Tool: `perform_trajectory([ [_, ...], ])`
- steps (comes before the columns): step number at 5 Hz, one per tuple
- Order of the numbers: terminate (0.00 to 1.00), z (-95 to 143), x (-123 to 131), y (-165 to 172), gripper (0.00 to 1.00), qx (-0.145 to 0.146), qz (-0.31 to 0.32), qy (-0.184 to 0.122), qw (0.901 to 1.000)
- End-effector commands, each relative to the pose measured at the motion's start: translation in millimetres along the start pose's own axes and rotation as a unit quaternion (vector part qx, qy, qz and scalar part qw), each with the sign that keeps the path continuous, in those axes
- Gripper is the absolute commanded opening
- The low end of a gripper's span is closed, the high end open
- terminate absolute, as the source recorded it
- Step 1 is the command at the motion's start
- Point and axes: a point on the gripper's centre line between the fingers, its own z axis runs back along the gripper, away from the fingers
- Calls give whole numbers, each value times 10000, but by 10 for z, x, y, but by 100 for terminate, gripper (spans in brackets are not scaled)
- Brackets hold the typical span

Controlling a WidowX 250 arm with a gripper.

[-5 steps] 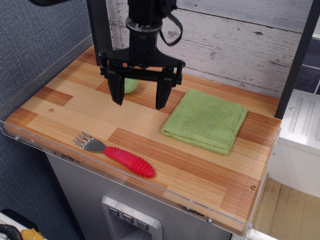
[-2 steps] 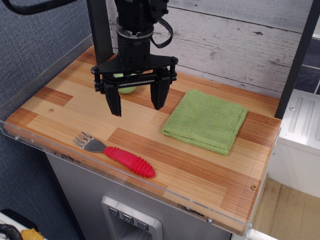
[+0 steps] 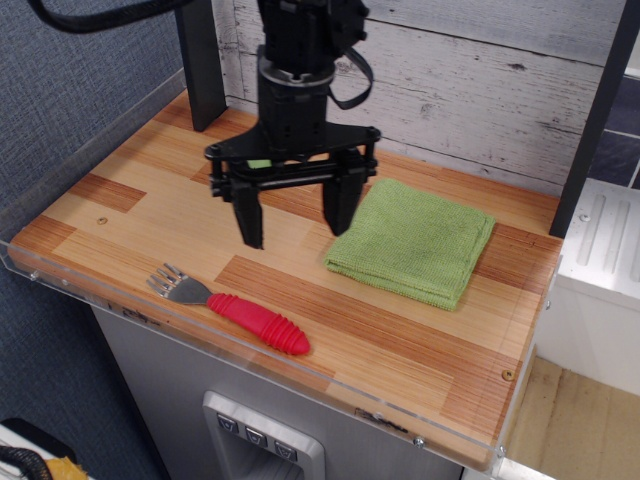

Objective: Place the napkin right above the fork.

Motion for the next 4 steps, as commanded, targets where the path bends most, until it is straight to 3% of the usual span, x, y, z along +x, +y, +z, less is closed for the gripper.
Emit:
perform_trajectory([
  [1, 0, 213, -63, -398, 0, -413, -1202, -644, 9898],
  [2, 0, 182, -51, -627, 0, -855, -1675, -752, 9793],
  [3, 0, 15, -19, -936, 0, -1064, -2212, -942, 9648],
  [4, 0, -165, 85, -1144, 0, -1016, -2300, -1022, 9625],
])
